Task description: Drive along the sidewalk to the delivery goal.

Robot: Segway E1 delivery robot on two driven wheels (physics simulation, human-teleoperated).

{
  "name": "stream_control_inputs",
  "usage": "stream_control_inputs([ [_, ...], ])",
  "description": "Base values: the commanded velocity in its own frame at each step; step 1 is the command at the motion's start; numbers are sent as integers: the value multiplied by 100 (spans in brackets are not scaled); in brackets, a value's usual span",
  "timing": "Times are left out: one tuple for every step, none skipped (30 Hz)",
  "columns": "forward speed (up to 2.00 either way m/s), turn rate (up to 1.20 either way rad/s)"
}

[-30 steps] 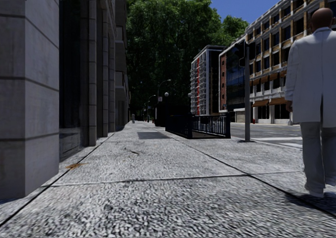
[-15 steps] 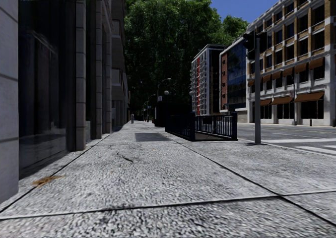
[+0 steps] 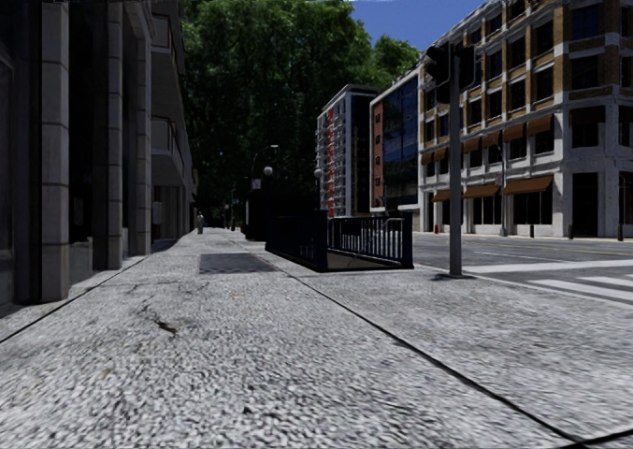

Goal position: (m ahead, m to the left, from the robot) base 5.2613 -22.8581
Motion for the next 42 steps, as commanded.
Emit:
stream_control_inputs([
  [162, -54],
  [162, -54],
  [162, -54],
  [162, -54],
  [162, -54],
  [162, -54],
  [162, -54],
  [162, -54],
  [162, -54],
  [162, -51],
  [162, -49],
  [162, -49],
  [162, -49],
  [162, -48],
  [162, -48],
  [162, -48],
  [162, -48],
  [162, -52],
  [162, -56],
  [162, -56],
  [162, -57],
  [162, -57],
  [162, -57],
  [162, -57],
  [162, -57],
  [163, -57],
  [163, -57],
  [163, -57],
  [165, -57],
  [171, -57],
  [171, -57],
  [175, -57],
  [177, -57],
  [177, -57],
  [177, -57],
  [177, -57],
  [177, -57],
  [177, -57],
  [177, -57],
  [177, -57],
  [177, -57],
  [177, -57],
])
